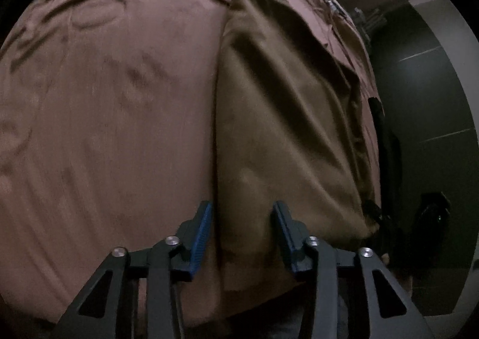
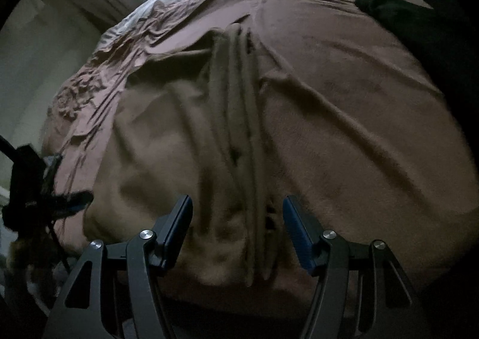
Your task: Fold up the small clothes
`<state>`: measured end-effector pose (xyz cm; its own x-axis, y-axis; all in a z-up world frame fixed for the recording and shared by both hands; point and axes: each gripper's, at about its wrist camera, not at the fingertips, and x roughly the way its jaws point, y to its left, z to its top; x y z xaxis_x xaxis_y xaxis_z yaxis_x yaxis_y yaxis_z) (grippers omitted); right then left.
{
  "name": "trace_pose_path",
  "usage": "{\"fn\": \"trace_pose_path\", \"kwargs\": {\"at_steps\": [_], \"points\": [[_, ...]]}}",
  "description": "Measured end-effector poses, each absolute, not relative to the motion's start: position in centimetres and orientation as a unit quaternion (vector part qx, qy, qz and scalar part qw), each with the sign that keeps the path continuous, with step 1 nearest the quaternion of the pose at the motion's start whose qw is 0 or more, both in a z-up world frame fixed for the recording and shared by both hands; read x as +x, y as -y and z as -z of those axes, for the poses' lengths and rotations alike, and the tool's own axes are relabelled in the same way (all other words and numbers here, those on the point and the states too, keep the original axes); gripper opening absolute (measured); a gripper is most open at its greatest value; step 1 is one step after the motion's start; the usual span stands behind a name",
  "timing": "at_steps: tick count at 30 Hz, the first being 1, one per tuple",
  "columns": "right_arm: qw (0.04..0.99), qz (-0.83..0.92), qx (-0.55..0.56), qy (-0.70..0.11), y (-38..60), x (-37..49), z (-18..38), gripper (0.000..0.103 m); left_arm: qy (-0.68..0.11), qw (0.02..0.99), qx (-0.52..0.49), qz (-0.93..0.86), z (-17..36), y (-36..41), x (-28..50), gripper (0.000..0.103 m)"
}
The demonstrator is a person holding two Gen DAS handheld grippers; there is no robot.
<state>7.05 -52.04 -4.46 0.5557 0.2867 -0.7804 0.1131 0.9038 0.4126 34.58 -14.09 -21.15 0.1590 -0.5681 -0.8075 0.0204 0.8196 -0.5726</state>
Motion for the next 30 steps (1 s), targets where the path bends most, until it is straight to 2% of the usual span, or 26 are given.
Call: {"fn": "trace_pose_path", "kwargs": {"at_steps": [2, 3, 8, 10, 13, 21, 30], "points": [[0.853, -0.052, 0.217, -0.471, 52.2, 7.3, 4.9, 0.041, -0.617, 0.724, -0.232, 0.205, 21.5, 14.0, 34.1, 0.035], [0.849, -0.063, 0.230, -0.472, 52.2, 7.4, 5.2, 0.038, -0.617, 0.724, -0.234, 0.204, 21.6, 13.9, 34.0, 0.034], [0.849, -0.070, 0.226, -0.472, 51.8, 7.2, 5.5, 0.027, -0.625, 0.711, -0.243, 0.212, 22.1, 14.3, 33.3, 0.033], [0.848, -0.071, 0.230, -0.472, 51.8, 7.3, 5.6, 0.024, -0.622, 0.715, -0.236, 0.213, 22.0, 14.2, 32.9, 0.021], [0.847, -0.079, 0.233, -0.472, 51.6, 7.3, 5.6, 0.018, -0.620, 0.717, -0.234, 0.217, 21.3, 14.1, 32.7, 0.015], [0.828, -0.114, 0.277, -0.473, 51.7, 6.3, 5.2, 0.016, -0.607, 0.729, -0.212, 0.235, 18.4, 13.4, 33.4, 0.013], [0.813, -0.152, 0.271, -0.491, 50.7, 5.5, 6.2, 0.016, -0.625, 0.716, -0.190, 0.247, 18.9, 12.8, 33.5, 0.016]]}}
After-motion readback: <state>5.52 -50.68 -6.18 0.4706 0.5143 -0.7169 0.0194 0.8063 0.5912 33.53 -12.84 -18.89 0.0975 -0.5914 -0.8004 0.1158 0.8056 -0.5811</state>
